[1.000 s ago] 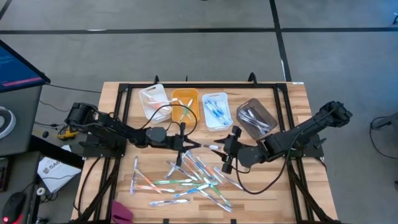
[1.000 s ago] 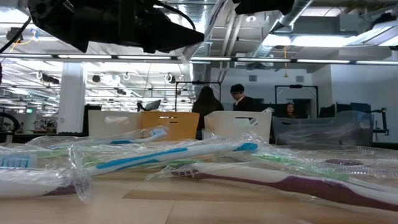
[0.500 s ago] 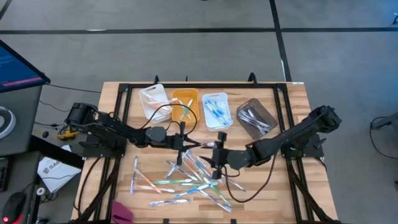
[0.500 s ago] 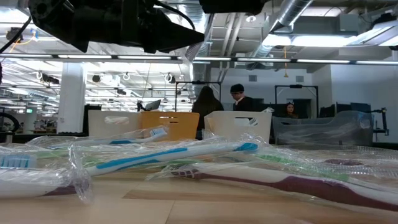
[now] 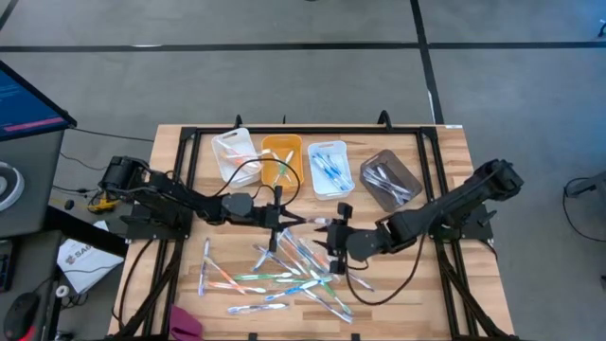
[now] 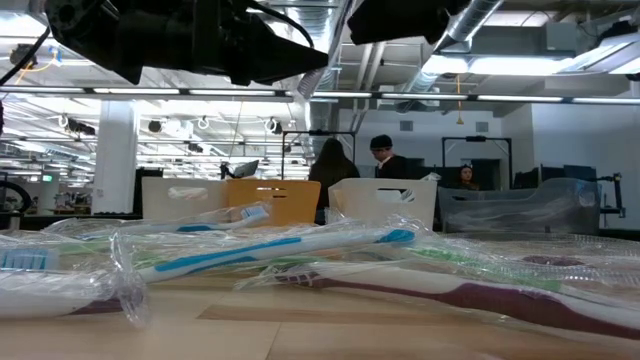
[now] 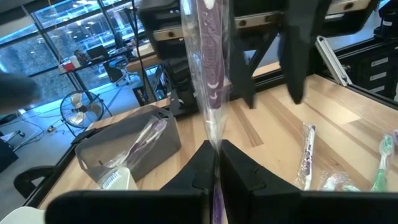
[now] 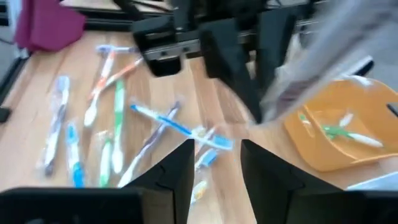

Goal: Pick & Place Toothbrushes
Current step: Put the white violet toothbrush into the black transparent bin

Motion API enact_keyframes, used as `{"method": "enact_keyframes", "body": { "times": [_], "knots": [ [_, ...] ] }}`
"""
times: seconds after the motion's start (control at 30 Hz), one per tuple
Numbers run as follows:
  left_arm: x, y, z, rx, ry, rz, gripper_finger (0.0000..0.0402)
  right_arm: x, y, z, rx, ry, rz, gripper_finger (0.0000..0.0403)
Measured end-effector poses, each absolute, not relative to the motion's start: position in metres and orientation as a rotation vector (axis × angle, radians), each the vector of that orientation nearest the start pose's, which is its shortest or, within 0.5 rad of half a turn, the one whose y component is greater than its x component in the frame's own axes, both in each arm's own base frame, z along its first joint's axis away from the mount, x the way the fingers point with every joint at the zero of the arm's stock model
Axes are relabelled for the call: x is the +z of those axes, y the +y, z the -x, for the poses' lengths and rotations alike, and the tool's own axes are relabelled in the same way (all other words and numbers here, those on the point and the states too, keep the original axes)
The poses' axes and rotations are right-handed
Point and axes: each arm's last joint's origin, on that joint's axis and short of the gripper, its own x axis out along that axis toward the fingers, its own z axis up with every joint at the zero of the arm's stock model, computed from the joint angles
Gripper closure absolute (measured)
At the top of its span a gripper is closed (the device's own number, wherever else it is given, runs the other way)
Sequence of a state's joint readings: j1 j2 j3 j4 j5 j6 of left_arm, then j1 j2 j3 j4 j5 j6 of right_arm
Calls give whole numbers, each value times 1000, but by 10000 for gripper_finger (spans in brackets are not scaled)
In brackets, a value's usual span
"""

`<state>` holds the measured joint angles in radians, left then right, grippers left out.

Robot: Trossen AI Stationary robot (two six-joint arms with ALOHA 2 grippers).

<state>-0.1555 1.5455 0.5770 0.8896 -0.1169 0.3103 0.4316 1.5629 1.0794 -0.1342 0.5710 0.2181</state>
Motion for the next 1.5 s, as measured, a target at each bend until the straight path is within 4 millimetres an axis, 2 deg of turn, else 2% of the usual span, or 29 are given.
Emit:
{"method": "enact_keyframes", "body": {
  "times": [0.3, 0.7, 0.83, 1.03, 1.1, 1.27, 1.5],
  "knots": [
    [192, -43, -295, -51, 71, -321, 396, 255, 110, -321, -257, 502, 34, 253],
    [191, -43, -295, -48, 80, -322, 396, 269, 111, -328, -215, 376, 127, 247],
    [191, -43, -295, -49, 83, -323, 396, 267, 110, -328, -217, 398, 138, 275],
    [190, -42, -294, -45, 90, -323, 396, 264, 110, -326, -214, 425, 163, 373],
    [190, -41, -295, -34, 92, -323, 393, 264, 110, -326, -211, 428, 179, 372],
    [190, -39, -295, -21, 89, -320, 354, 264, 110, -326, -223, 428, 151, 368],
    [191, -38, -295, -12, 81, -319, 256, 260, 109, -324, -219, 470, 155, 368]
  ]
}}
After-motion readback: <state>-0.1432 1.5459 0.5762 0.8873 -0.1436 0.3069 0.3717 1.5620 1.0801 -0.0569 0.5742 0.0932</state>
